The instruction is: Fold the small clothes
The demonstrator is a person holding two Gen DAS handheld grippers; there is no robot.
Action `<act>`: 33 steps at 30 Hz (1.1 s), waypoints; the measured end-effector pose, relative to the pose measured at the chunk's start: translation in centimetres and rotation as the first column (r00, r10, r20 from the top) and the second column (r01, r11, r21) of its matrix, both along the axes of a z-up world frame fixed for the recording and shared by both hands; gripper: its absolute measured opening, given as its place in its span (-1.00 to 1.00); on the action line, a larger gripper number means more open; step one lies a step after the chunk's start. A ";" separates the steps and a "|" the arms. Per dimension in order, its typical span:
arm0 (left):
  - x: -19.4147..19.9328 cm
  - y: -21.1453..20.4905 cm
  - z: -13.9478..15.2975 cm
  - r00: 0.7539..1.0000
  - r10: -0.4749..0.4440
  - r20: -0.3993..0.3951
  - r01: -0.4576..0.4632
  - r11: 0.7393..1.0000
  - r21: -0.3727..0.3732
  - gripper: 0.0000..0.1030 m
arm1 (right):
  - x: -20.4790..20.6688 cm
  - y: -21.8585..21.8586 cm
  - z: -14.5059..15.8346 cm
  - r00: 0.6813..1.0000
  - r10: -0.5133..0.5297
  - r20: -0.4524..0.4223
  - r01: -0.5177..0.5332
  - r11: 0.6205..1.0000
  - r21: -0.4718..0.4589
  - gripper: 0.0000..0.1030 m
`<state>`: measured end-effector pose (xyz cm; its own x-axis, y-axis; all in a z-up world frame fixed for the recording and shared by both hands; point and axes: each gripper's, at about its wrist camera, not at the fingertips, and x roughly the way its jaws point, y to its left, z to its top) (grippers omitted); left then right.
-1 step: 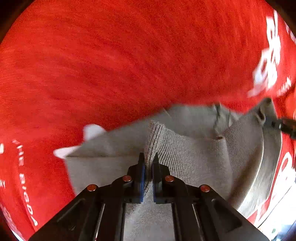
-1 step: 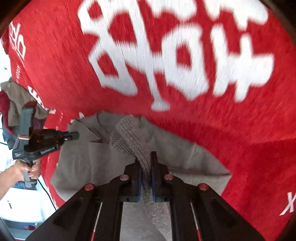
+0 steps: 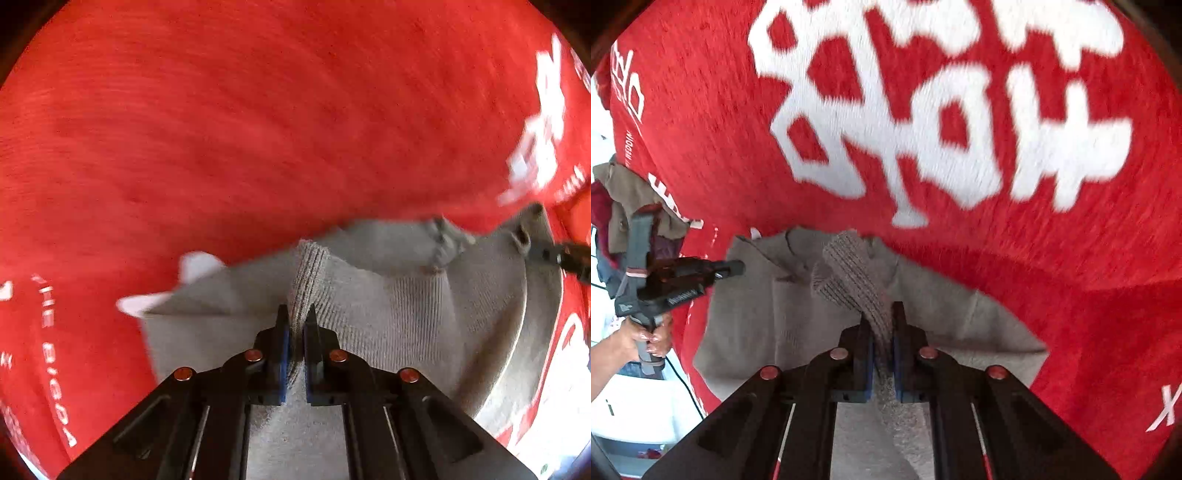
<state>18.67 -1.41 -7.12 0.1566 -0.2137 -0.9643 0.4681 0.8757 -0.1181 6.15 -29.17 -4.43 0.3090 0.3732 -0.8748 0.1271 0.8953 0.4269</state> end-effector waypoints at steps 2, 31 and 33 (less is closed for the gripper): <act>1.0 1.0 -0.7 0.998 0.057 -0.001 -0.057 0.998 0.015 -0.87 | 0.6 -0.6 -1.1 1.000 -0.015 -0.016 0.015 1.000 -0.019 -0.83; -14.7 10.5 -1.9 0.960 0.170 -0.222 -0.161 0.985 0.056 0.29 | -21.0 6.6 -6.5 0.896 -0.249 -0.367 0.396 0.822 0.409 0.06; -15.1 10.7 -2.6 0.955 0.172 -0.241 -0.167 0.985 0.041 0.28 | -22.1 5.6 -7.9 0.874 -0.312 -0.372 0.457 0.789 0.411 0.06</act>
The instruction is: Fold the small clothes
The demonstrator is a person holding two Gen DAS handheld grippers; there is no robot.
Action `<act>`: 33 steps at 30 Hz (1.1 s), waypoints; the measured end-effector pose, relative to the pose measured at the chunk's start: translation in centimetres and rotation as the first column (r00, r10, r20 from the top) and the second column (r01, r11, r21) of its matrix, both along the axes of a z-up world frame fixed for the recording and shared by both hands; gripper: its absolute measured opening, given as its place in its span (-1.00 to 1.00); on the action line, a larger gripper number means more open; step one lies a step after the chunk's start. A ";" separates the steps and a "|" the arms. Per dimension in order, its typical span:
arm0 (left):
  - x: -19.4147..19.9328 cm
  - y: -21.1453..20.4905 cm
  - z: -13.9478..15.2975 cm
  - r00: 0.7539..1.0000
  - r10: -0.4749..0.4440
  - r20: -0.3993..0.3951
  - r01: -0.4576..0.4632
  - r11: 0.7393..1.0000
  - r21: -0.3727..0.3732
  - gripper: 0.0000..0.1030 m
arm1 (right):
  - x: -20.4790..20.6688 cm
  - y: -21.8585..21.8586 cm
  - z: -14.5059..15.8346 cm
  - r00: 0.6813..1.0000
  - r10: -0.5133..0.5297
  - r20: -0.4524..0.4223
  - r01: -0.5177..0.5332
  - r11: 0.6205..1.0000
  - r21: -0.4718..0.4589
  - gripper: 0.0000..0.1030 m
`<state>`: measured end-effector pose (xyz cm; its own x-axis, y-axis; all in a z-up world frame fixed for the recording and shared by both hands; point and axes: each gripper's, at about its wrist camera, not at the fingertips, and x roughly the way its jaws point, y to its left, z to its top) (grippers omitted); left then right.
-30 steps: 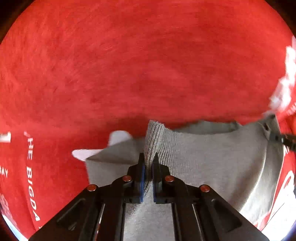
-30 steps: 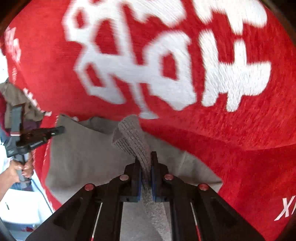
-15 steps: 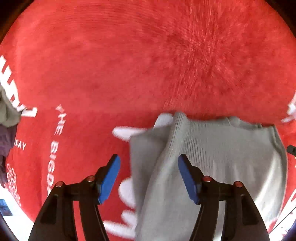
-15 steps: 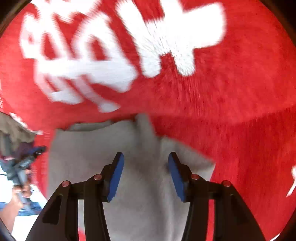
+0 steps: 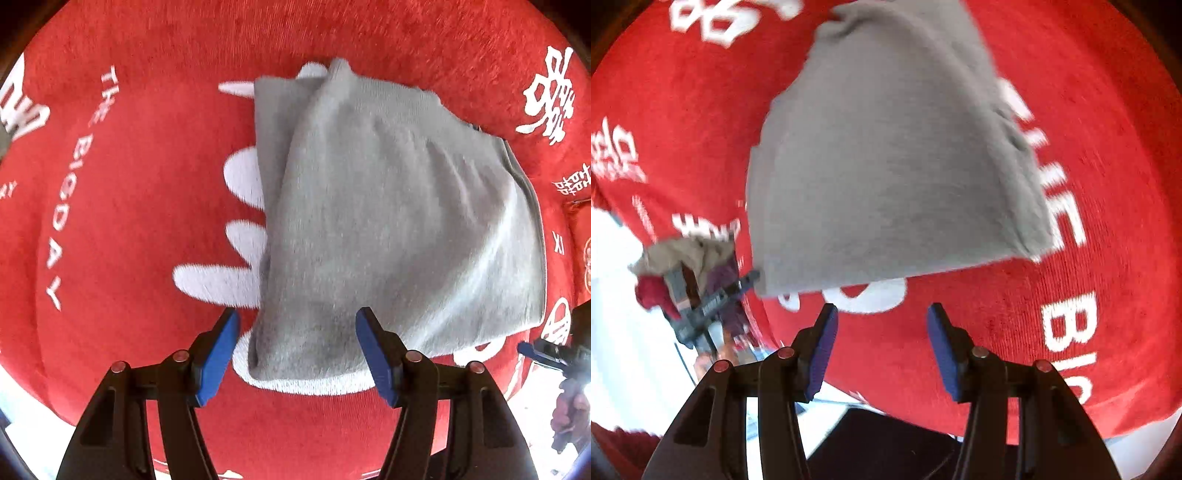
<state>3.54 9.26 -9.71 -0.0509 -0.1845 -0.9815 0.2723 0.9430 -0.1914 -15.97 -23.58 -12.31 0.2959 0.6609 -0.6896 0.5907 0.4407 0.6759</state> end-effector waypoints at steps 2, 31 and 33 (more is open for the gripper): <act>0.2 0.1 -1.0 0.999 0.003 -0.032 -0.003 1.000 -0.023 0.06 | -1.2 -1.2 -0.7 0.994 -0.107 -0.004 0.107 0.994 -0.021 0.06; -4.4 7.3 0.1 0.986 0.147 0.075 -0.155 0.981 0.113 0.29 | 2.7 5.4 4.8 1.000 0.004 0.000 -0.004 0.963 -0.269 0.05; -4.6 8.3 0.5 0.975 0.186 0.123 -0.199 0.975 0.104 0.99 | 4.6 9.4 4.2 0.996 0.058 0.061 -0.049 0.989 -0.142 0.05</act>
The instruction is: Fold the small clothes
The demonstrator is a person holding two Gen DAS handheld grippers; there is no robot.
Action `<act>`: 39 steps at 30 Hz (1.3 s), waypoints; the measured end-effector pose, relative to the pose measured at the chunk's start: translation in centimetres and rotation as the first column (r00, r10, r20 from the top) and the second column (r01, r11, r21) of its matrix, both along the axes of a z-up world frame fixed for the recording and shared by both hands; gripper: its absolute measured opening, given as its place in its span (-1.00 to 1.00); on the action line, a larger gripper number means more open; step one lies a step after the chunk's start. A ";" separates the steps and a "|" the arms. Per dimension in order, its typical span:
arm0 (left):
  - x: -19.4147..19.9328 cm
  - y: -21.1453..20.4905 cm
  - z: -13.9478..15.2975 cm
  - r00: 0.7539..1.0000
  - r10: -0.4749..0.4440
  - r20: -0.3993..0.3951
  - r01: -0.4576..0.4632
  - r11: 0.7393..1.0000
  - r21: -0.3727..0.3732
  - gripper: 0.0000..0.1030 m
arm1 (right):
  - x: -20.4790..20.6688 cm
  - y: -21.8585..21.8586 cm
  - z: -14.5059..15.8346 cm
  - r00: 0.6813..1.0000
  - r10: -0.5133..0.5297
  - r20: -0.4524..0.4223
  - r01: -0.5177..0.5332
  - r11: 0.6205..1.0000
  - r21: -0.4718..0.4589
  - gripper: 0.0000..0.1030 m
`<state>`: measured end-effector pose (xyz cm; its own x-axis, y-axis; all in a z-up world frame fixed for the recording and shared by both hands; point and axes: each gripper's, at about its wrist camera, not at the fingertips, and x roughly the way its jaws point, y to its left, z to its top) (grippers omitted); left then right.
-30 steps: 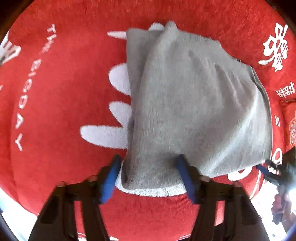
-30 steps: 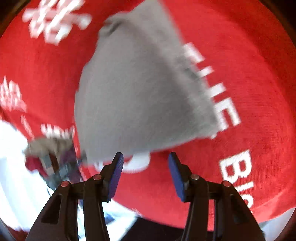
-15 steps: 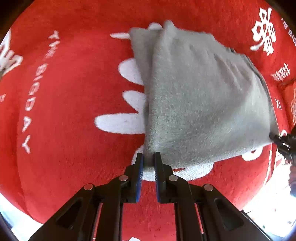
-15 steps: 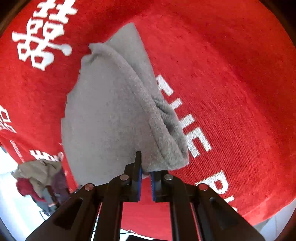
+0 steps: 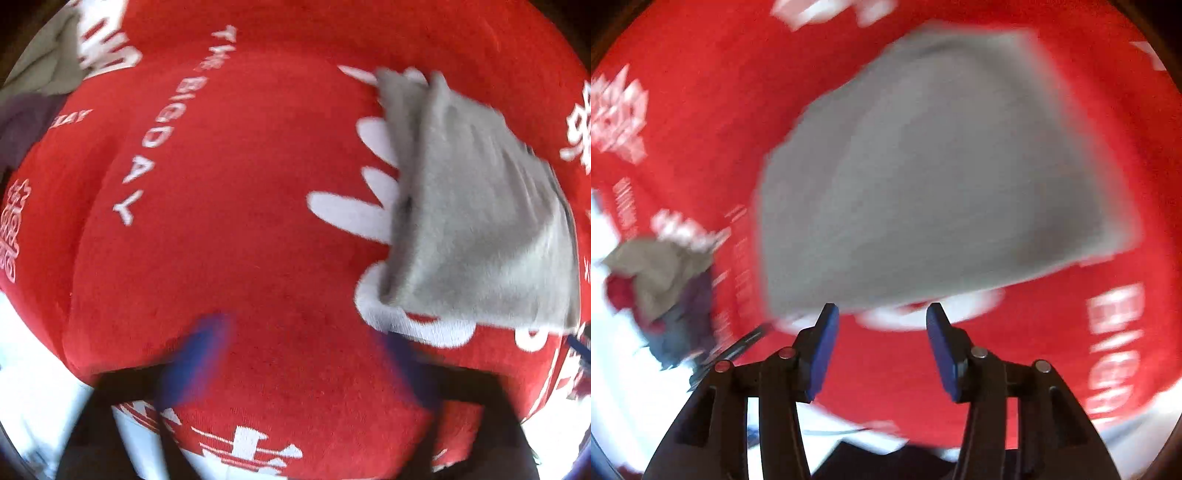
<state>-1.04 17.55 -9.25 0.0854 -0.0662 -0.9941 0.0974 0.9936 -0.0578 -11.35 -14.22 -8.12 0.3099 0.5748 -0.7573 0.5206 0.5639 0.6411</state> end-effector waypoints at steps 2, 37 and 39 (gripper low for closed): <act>0.0 0.6 0.1 1.000 0.012 0.012 -0.012 1.000 0.000 0.99 | 1.5 4.0 -1.3 0.999 0.037 0.032 -0.040 0.992 0.120 0.05; -1.2 3.0 -4.5 0.982 0.184 0.039 -0.184 0.983 -0.007 0.98 | 8.0 21.6 -4.6 0.904 0.428 -0.013 -0.427 0.903 0.039 -0.78; -0.9 2.7 -4.9 0.984 0.175 0.025 -0.176 0.984 0.008 0.98 | 7.8 21.7 -4.4 0.902 0.431 -0.008 -0.431 0.902 0.032 -0.78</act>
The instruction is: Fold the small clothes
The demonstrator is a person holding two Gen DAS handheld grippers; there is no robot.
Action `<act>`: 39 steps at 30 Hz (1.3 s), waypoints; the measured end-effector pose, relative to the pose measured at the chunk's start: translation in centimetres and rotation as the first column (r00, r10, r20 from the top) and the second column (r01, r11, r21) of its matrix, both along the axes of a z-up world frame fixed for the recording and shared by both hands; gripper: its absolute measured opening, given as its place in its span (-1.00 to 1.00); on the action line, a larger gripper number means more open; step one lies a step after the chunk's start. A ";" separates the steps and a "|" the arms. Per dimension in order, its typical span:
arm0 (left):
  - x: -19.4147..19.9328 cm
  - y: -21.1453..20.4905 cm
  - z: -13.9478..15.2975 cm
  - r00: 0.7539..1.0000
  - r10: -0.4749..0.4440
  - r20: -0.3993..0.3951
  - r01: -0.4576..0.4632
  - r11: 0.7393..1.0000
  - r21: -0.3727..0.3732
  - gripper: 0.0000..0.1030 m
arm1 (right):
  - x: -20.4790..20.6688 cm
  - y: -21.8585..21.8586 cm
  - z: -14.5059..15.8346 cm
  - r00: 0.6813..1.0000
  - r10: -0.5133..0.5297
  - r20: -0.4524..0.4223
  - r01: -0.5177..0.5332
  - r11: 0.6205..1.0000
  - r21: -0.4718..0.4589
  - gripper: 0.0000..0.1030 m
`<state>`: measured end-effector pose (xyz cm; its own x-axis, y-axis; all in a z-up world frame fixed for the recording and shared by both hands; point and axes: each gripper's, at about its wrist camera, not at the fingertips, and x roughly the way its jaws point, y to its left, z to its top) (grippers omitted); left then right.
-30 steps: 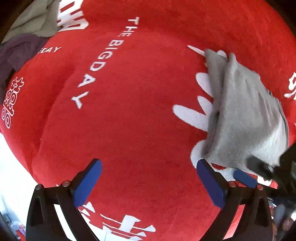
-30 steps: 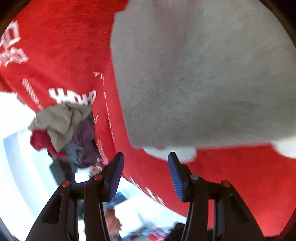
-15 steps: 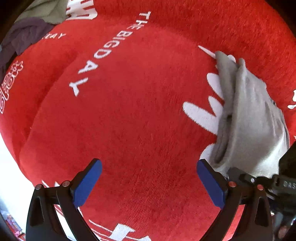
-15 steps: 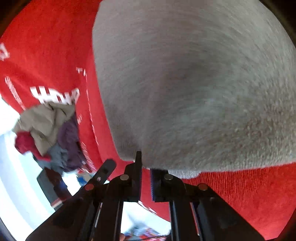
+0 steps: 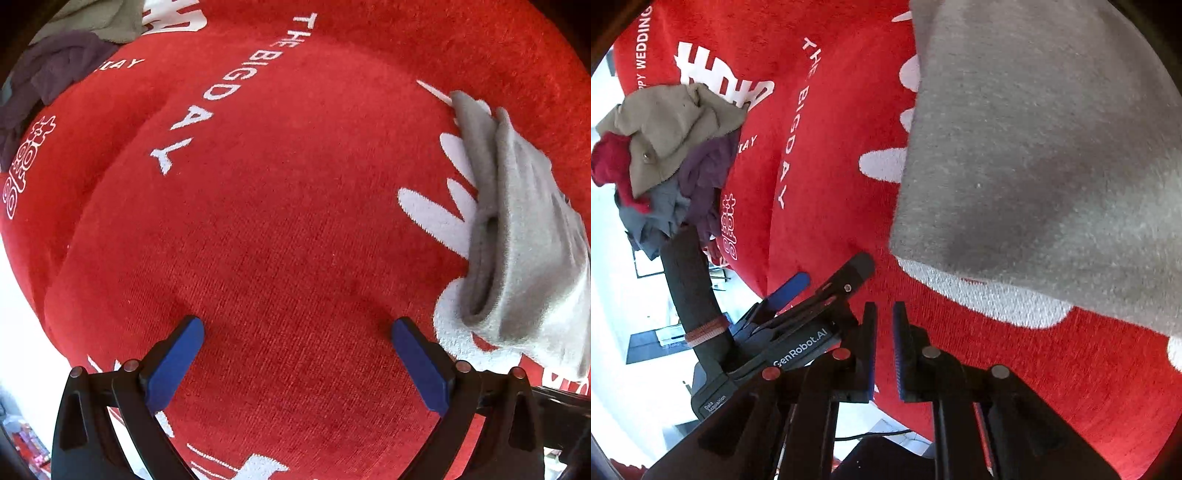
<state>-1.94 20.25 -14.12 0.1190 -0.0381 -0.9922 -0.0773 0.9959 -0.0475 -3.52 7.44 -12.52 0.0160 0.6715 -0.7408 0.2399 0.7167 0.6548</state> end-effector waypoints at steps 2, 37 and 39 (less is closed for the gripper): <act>0.4 -0.4 -0.2 1.000 -0.008 -0.022 0.008 1.000 0.016 0.99 | 0.0 -0.1 0.2 1.000 0.003 0.010 -0.003 1.000 -0.005 -0.78; -0.3 2.1 5.7 0.995 0.016 -0.094 -0.017 1.000 -0.013 1.00 | -4.1 -6.0 3.8 0.987 0.157 -0.025 -0.154 0.905 -0.397 0.01; -0.4 2.3 5.2 0.994 0.022 -0.108 -0.024 1.000 -0.018 1.00 | -4.9 -6.9 4.2 0.991 0.127 -0.030 -0.129 0.913 -0.388 0.01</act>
